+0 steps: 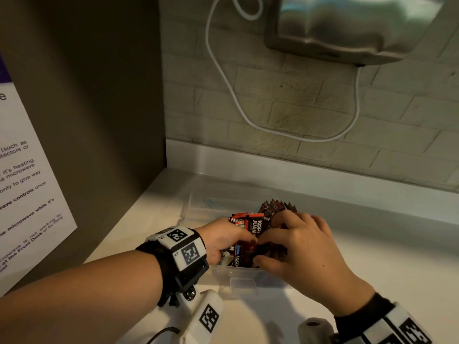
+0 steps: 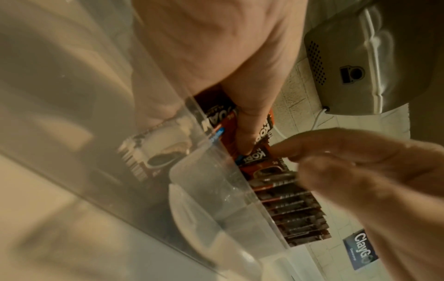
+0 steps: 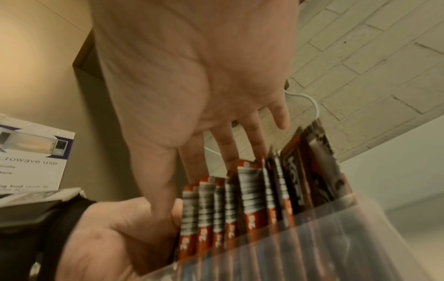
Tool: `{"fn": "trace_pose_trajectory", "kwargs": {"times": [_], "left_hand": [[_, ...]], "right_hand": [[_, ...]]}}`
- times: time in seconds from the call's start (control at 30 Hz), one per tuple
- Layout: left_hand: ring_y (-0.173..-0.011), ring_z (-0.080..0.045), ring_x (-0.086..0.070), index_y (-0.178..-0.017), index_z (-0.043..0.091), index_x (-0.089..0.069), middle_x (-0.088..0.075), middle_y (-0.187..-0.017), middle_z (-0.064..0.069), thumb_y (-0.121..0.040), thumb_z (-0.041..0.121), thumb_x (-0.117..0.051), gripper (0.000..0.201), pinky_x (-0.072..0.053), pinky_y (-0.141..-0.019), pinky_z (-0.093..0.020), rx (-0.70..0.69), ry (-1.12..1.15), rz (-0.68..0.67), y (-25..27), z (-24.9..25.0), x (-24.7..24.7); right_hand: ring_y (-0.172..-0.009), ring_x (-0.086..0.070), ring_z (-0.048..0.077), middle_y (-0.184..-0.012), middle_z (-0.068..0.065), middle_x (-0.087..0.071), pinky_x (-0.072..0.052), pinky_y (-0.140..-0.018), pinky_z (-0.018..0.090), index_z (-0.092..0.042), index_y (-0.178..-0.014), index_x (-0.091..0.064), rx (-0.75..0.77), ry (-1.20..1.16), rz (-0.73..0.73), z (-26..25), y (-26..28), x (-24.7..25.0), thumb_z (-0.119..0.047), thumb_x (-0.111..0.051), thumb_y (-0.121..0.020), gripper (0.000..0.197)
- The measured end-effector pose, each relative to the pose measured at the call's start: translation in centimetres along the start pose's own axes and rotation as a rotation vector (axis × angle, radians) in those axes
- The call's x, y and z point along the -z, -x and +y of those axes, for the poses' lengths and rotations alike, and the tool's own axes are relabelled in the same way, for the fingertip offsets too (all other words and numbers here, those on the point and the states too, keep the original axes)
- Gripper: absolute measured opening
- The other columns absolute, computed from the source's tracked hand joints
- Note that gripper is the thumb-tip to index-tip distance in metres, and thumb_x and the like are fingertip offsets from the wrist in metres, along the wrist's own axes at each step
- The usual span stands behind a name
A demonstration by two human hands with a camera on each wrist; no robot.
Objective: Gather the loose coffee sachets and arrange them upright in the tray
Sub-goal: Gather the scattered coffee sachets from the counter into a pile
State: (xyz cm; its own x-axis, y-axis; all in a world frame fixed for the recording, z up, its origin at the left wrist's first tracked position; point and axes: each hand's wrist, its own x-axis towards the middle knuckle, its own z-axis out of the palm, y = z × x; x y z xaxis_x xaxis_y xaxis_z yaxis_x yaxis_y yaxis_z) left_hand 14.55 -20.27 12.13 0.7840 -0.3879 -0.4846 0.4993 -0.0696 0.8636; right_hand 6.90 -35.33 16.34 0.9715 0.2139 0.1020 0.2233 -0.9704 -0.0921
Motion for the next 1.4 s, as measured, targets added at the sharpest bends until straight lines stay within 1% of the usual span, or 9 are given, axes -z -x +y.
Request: {"fn": "trace_pose_trajectory", "kwargs": {"times": [0.17,0.33,0.47,0.53,0.63,0.73,0.83,1.07,1.4], "left_hand": [[-0.096,-0.035,-0.068,-0.104,0.006,-0.065,-0.071,-0.102,-0.021,-0.083,-0.004,-0.065,0.022,-0.054,-0.088,-0.049,0.033,0.018,0.058,0.2,0.2,0.5],[-0.086,-0.032,-0.070,-0.096,0.006,-0.067,-0.074,-0.089,-0.017,-0.084,-0.005,-0.065,0.017,-0.056,-0.082,-0.047,0.035,0.027,0.095,0.2,0.1,1.3],[-0.072,-0.027,-0.070,-0.090,0.006,-0.067,-0.074,-0.074,-0.013,-0.085,-0.005,-0.064,0.013,-0.057,-0.069,-0.039,0.029,0.054,0.111,0.2,0.2,1.6],[-0.075,-0.029,-0.070,-0.088,0.006,-0.067,-0.074,-0.078,-0.015,-0.085,-0.005,-0.064,0.012,-0.057,-0.072,-0.041,0.036,0.057,0.112,0.3,0.2,1.4],[-0.087,-0.034,-0.069,-0.096,0.006,-0.067,-0.073,-0.093,-0.019,-0.085,-0.005,-0.063,0.016,-0.055,-0.082,-0.047,0.048,0.052,0.085,0.5,0.2,0.7],[-0.095,-0.036,-0.068,-0.101,0.005,-0.066,-0.071,-0.101,-0.021,-0.084,-0.005,-0.063,0.020,-0.053,-0.090,-0.050,0.040,0.042,0.079,0.4,0.1,0.5],[-0.096,-0.037,-0.068,-0.102,0.004,-0.066,-0.071,-0.102,-0.022,-0.085,-0.005,-0.061,0.019,-0.053,-0.090,-0.051,0.040,0.063,0.071,0.4,0.3,0.8],[-0.075,-0.029,-0.069,-0.086,0.006,-0.065,-0.073,-0.074,-0.014,-0.086,-0.004,-0.064,0.010,-0.056,-0.071,-0.041,0.028,0.054,0.123,0.6,0.5,1.8],[-0.076,-0.031,-0.070,-0.093,0.004,-0.063,-0.073,-0.079,-0.017,-0.086,-0.003,-0.064,0.010,-0.056,-0.071,-0.043,0.053,0.066,0.148,0.7,0.8,2.7]], "right_hand": [[-0.089,-0.057,0.017,-0.092,-0.021,-0.059,-0.037,-0.084,0.043,-0.049,-0.088,-0.068,0.059,0.042,-0.014,0.4,-0.1,-0.7,-0.055,-0.064,-0.070,0.019],[-0.115,-0.048,0.013,-0.111,-0.023,-0.060,-0.015,-0.108,0.054,-0.048,-0.102,-0.068,0.128,0.084,-0.078,0.4,-0.6,0.6,-0.032,-0.058,-0.089,0.023],[-0.081,-0.064,0.016,-0.077,-0.023,-0.064,-0.040,-0.090,0.063,-0.045,-0.071,-0.073,0.147,0.211,0.039,0.4,-0.7,0.9,-0.019,-0.086,-0.058,0.032],[-0.082,-0.065,0.018,-0.077,-0.021,-0.065,-0.040,-0.089,0.065,-0.045,-0.070,-0.073,0.164,0.263,-0.005,0.5,-1.0,0.6,-0.019,-0.088,-0.054,0.034],[-0.095,-0.063,0.019,-0.089,-0.022,-0.066,-0.033,-0.095,0.065,-0.046,-0.082,-0.072,0.158,0.243,0.000,0.7,-1.0,-0.1,-0.023,-0.076,-0.069,0.027],[-0.092,-0.063,0.014,-0.090,-0.026,-0.065,-0.037,-0.094,0.064,-0.049,-0.087,-0.070,0.130,0.154,-0.013,0.7,-0.6,-0.3,-0.033,-0.042,-0.079,0.033],[-0.114,-0.046,0.007,-0.113,-0.027,-0.058,-0.013,-0.108,0.057,-0.050,-0.109,-0.062,0.160,0.111,-0.075,0.4,-0.5,0.1,-0.047,-0.014,-0.075,0.060],[-0.095,-0.063,0.011,-0.090,-0.029,-0.063,-0.040,-0.090,0.061,-0.049,-0.087,-0.069,0.200,0.110,-0.035,0.0,0.0,-0.1,-0.052,-0.044,-0.063,0.035],[-0.110,-0.053,0.009,-0.104,-0.021,-0.063,-0.027,-0.105,0.049,-0.042,-0.102,-0.066,0.166,0.030,-0.007,-1.0,-0.9,0.7,-0.046,-0.033,-0.075,0.043]]}}
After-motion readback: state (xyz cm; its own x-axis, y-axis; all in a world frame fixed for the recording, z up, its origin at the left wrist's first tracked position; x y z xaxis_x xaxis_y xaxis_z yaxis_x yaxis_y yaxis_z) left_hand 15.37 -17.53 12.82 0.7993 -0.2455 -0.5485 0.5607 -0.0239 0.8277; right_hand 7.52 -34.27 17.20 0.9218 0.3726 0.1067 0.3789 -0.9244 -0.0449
